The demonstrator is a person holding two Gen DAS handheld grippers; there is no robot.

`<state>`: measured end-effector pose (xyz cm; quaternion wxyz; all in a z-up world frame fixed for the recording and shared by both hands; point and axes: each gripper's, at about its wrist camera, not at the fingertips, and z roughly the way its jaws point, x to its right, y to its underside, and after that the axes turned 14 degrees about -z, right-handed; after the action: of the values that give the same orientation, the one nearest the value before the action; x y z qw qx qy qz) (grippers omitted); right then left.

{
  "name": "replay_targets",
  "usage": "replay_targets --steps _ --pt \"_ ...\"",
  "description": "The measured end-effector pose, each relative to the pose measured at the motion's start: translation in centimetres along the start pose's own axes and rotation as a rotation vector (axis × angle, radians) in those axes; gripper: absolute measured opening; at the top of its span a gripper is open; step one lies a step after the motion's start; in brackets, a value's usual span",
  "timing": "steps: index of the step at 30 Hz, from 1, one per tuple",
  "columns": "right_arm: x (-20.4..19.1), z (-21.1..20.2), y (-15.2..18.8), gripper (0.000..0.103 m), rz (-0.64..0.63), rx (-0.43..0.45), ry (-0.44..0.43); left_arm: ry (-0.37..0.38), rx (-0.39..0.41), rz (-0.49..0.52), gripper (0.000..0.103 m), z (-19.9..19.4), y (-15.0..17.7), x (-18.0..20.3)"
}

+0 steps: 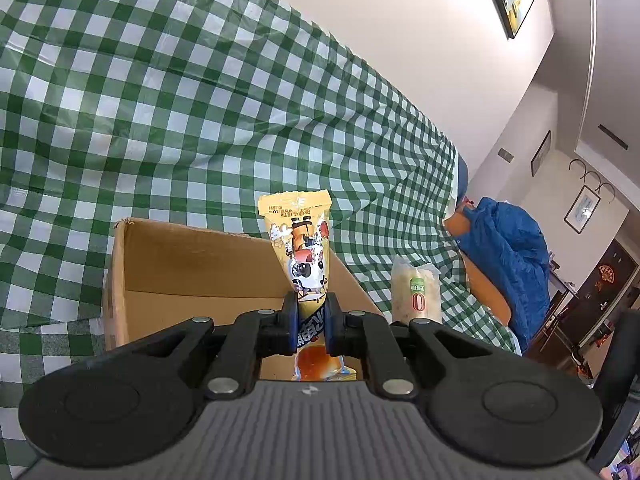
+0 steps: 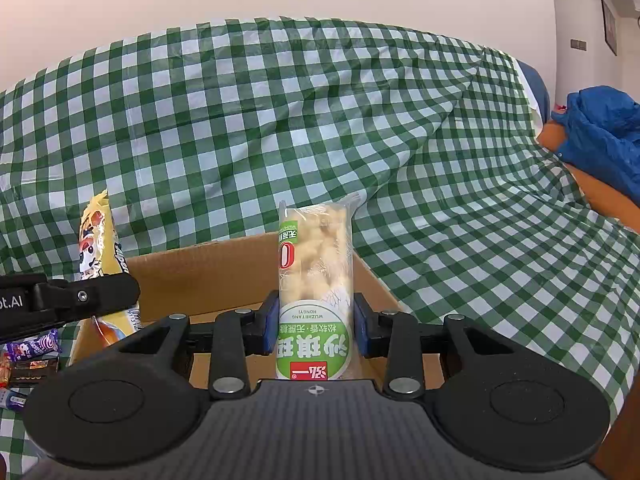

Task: Organize snacks
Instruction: 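Lower both snacks into the box and open both grippers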

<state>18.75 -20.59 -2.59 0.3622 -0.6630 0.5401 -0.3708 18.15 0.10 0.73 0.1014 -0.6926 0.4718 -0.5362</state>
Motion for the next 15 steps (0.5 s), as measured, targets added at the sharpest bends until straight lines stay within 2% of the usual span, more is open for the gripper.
replay_targets --steps 8,10,12,15 --pt "-0.17 0.34 -0.09 0.038 -0.011 -0.008 -0.016 0.018 -0.012 -0.02 0.013 0.03 -0.16 0.07" --pt "-0.28 0.6 -0.01 0.039 -0.021 -0.02 -0.026 0.017 -0.015 -0.035 0.02 0.02 -0.18 -0.05" --pt "-0.46 0.8 0.07 0.039 -0.033 -0.032 -0.023 0.011 -0.01 -0.042 0.023 0.01 -0.26 -0.14" --pt "-0.57 0.92 0.05 0.051 -0.038 -0.036 -0.021 0.003 -0.004 -0.044 0.024 -0.02 -0.35 -0.16"
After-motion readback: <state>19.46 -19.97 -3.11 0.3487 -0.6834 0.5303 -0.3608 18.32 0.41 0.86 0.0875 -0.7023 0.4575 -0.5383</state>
